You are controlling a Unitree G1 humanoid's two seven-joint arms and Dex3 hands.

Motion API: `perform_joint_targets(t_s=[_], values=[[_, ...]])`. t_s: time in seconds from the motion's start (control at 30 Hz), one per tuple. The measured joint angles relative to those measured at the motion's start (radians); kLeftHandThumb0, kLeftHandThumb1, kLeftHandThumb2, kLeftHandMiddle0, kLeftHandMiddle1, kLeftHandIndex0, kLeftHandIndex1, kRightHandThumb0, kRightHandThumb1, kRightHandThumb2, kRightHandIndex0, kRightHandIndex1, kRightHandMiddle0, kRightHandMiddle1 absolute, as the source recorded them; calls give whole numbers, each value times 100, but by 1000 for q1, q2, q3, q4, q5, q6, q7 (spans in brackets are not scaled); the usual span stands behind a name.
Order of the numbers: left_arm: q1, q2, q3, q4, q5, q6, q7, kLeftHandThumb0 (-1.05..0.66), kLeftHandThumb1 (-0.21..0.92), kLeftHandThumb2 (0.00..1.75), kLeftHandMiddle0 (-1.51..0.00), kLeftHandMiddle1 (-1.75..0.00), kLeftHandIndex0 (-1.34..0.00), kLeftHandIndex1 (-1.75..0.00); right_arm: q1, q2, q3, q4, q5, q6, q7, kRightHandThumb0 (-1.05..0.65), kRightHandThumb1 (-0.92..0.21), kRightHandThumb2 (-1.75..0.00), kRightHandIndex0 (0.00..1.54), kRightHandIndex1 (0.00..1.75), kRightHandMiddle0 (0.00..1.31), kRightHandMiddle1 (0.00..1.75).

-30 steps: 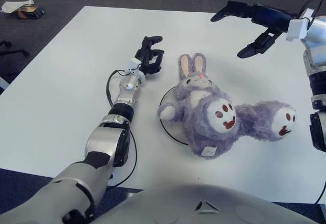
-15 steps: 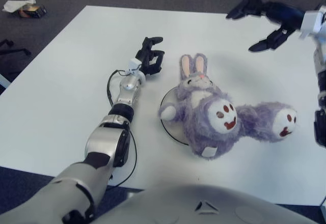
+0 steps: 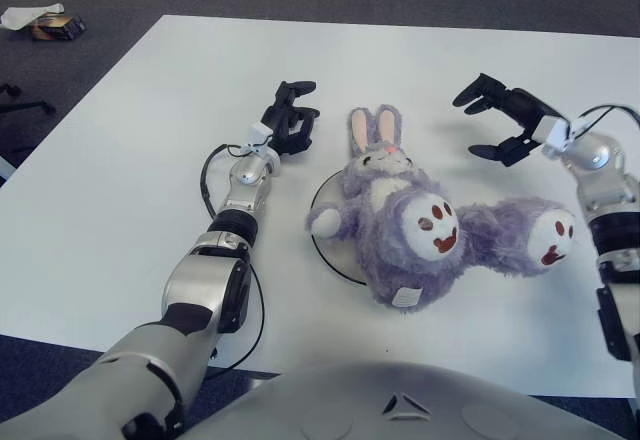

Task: Put the doll into the plate.

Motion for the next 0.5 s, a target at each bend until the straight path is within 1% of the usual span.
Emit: perform_joint_targets(t_s=[0.03,0.07,0.17,0.2,0.23,0.27,0.3,0.33,0.37,0.43,0.5], values=[[1,-5,8,-3,-10,4,-3,-49,72,96,-30,-128,0,-140,15,19,0,10,-8,-7,-40,-36,-60,-90,42,118,24,154],[2,-9,13,-7,-16,6,-3,-48,72,97,-31,-129,0,-142,24,34,1,18,-18,-12,-69,-36,-69,-77,43,120,27,158],[6,-22,24,-20,-40,18,-5,-46,72,100,-31,-134,0,-148,51,81,5,52,-41,-26,-153,-36,-80,-61,46,123,30,162],[8,-25,26,-24,-44,23,-6,-46,72,100,-31,-134,0,-149,55,94,5,60,-43,-36,-183,-36,-81,-60,46,124,31,163],[9,-27,27,-27,-46,25,-6,-42,79,83,-33,-136,-7,-158,54,102,5,68,-44,-41,-203,-36,-81,-59,48,126,32,164],[10,-31,29,-32,-48,30,-6,-39,84,72,-34,-136,-11,-164,52,110,5,84,-45,-53,-224,-36,-82,-58,49,128,32,164],[12,-33,29,-37,-48,34,-6,-38,86,68,-34,-137,-12,-166,49,116,4,98,-45,-60,-239,-36,-82,-58,49,129,32,164],[15,-35,29,-44,-48,38,-6,-37,88,62,-35,-138,-15,-169,43,124,2,117,-41,-67,-257,-23,-78,-63,49,135,31,164],[19,-36,28,-52,-48,43,-5,-36,89,59,-36,-138,-16,-171,36,133,-3,140,-34,-77,-272,-15,-75,-66,49,140,30,164],[26,-36,27,-65,-45,49,-1,-35,91,56,-37,-139,-17,-173,27,149,-14,177,-19,-93,-286,-8,-71,-73,47,144,29,167],[33,-33,25,-75,-41,54,2,-35,91,54,-38,-141,-18,-174,13,166,-29,226,6,-110,-295,-4,-68,-76,46,147,29,169]])
